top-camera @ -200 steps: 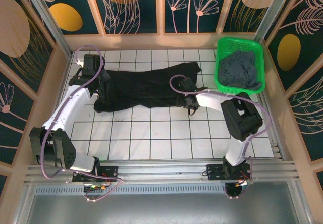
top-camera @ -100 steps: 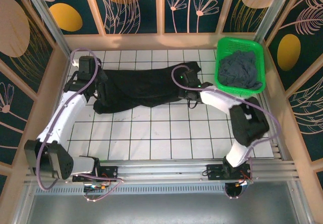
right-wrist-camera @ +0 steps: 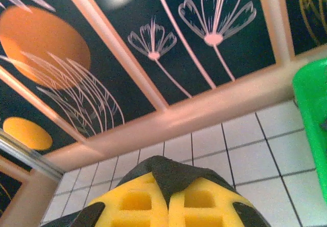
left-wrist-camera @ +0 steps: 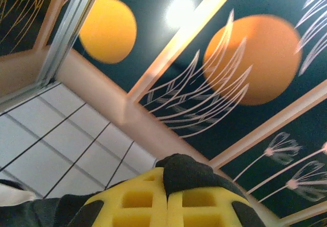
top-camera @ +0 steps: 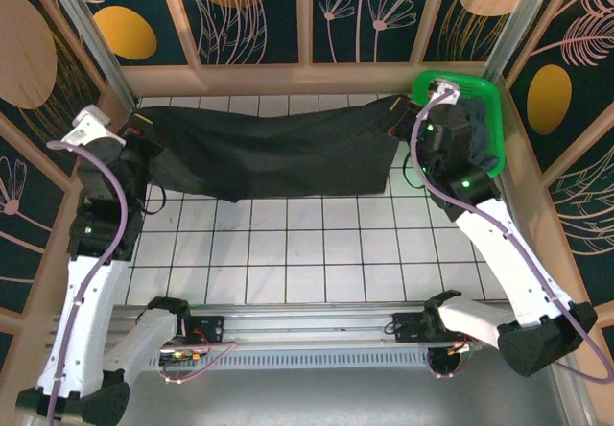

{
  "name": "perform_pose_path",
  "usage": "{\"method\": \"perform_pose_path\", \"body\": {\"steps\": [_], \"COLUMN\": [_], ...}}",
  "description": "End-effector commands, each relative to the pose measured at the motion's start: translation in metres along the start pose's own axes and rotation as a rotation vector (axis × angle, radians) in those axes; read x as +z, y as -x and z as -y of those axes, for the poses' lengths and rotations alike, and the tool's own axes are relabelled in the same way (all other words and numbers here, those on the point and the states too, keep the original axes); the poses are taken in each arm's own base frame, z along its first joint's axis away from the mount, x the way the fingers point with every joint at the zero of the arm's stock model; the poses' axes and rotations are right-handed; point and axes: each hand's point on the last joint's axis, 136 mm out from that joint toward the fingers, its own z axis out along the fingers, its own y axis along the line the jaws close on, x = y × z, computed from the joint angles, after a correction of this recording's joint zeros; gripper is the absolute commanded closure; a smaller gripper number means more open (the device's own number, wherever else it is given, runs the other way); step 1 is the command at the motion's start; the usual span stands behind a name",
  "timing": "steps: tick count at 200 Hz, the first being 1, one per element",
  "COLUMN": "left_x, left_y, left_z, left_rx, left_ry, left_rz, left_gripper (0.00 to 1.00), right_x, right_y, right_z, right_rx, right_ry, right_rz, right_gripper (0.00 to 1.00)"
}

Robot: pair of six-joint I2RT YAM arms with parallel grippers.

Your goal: Fold and stack the t-shirts

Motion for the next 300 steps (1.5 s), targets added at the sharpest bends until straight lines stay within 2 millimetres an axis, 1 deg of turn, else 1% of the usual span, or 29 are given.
{"method": "perform_pose_path", "body": {"steps": [1, 13, 25, 37, 49, 67, 82, 90, 101, 109, 122, 133, 137, 142, 154, 163, 167, 175, 180, 199, 207, 226, 232, 236, 248, 254, 273, 287, 300], "left_x": [-0.016, -0.019, -0.018, -0.010, 0.007, 0.047, 0.089, 0.112, 0.144, 0.167, 0.205, 0.236, 0.250, 0.262, 0.282, 0.289, 0.291, 0.290, 0.288, 0.271, 0.260, 0.229, 0.220, 0.209, 0.187, 0.176, 0.146, 0.129, 0.117], "left_y": [0.041, 0.050, 0.056, 0.057, 0.052, 0.030, 0.004, -0.010, -0.026, -0.035, -0.051, -0.065, -0.078, -0.088, -0.102, -0.109, -0.112, -0.113, -0.113, -0.114, -0.117, -0.131, -0.138, -0.135, -0.142, -0.149, -0.164, -0.172, -0.178], "left_z": [0.025, 0.030, 0.033, 0.034, 0.035, 0.023, 0.007, 0.003, -0.001, -0.009, -0.025, -0.032, -0.038, -0.044, -0.055, -0.061, -0.063, -0.067, -0.069, -0.081, -0.087, -0.101, -0.108, -0.107, -0.117, -0.125, -0.135, -0.144, -0.152], "left_rx": [-0.052, -0.051, -0.049, -0.042, -0.023, 0.009, 0.048, 0.070, 0.080, 0.077, 0.049, 0.021, 0.016, 0.010, 0.014, 0.025, 0.029, 0.033, 0.034, 0.045, 0.049, 0.047, 0.044, 0.042, 0.041, 0.037, 0.017, 0.008, 0.014], "left_ry": [-0.084, -0.090, -0.083, -0.067, -0.035, 0.070, 0.175, 0.188, 0.180, 0.191, 0.203, 0.180, 0.181, 0.184, 0.215, 0.228, 0.234, 0.245, 0.256, 0.303, 0.322, 0.341, 0.355, 0.349, 0.369, 0.383, 0.381, 0.391, 0.408], "left_rz": [0.127, 0.147, 0.159, 0.158, 0.134, 0.069, 0.007, -0.021, -0.057, -0.079, -0.143, -0.219, -0.263, -0.306, -0.370, -0.392, -0.396, -0.397, -0.394, -0.398, -0.406, -0.442, -0.459, -0.455, -0.477, -0.494, -0.530, -0.552, -0.563], "left_gripper": [1.00, 1.00, 1.00, 1.00, 1.00, 1.00, 1.00, 1.00, 1.00, 1.00, 1.00, 1.00, 1.00, 1.00, 0.89, 0.79, 0.71, 0.55, 0.48, 0.42, 0.41, 0.41, 0.42, 0.42, 0.43, 0.44, 0.46, 0.46, 0.47], "right_x": [-0.026, -0.027, -0.020, -0.004, 0.016, 0.055, 0.090, 0.108, 0.137, 0.155, 0.185, 0.204, 0.209, 0.215, 0.225, 0.228, 0.227, 0.224, 0.221, 0.200, 0.189, 0.158, 0.148, 0.141, 0.123, 0.115, 0.096, 0.091, 0.092], "right_y": [0.058, 0.067, 0.070, 0.067, 0.061, 0.041, 0.018, 0.006, -0.017, -0.032, -0.056, -0.076, -0.082, -0.088, -0.102, -0.108, -0.111, -0.115, -0.115, -0.128, -0.136, -0.167, -0.181, -0.192, -0.219, -0.232, -0.267, -0.284, -0.298], "right_z": [-0.009, -0.010, -0.005, 0.002, 0.012, 0.027, 0.041, 0.048, 0.064, 0.075, 0.100, 0.113, 0.118, 0.123, 0.127, 0.129, 0.128, 0.127, 0.126, 0.127, 0.127, 0.124, 0.124, 0.123, 0.124, 0.124, 0.123, 0.126, 0.132], "right_rx": [-0.001, -0.021, -0.033, -0.021, 0.004, 0.029, 0.061, 0.067, 0.076, 0.077, 0.099, 0.130, 0.142, 0.152, 0.151, 0.137, 0.128, 0.114, 0.105, 0.086, 0.084, 0.063, 0.058, 0.053, 0.023, 0.003, -0.064, -0.094, -0.101], "right_ry": [0.002, -0.005, -0.026, -0.033, -0.049, -0.075, -0.094, -0.102, -0.139, -0.161, -0.216, -0.220, -0.228, -0.238, -0.246, -0.257, -0.258, -0.266, -0.271, -0.298, -0.304, -0.311, -0.314, -0.313, -0.335, -0.344, -0.357, -0.366, -0.378], "right_rz": [0.161, 0.187, 0.184, 0.157, 0.120, 0.045, -0.029, -0.062, -0.132, -0.182, -0.267, -0.347, -0.370, -0.397, -0.450, -0.472, -0.478, -0.488, -0.487, -0.504, -0.512, -0.552, -0.576, -0.596, -0.644, -0.665, -0.731, -0.764, -0.797], "right_gripper": [1.00, 1.00, 1.00, 1.00, 1.00, 1.00, 1.00, 1.00, 1.00, 1.00, 1.00, 0.89, 0.85, 0.78, 0.63, 0.54, 0.50, 0.46, 0.45, 0.43, 0.46, 0.57, 0.60, 0.62, 0.65, 0.65, 0.63, 0.58, 0.53]}}
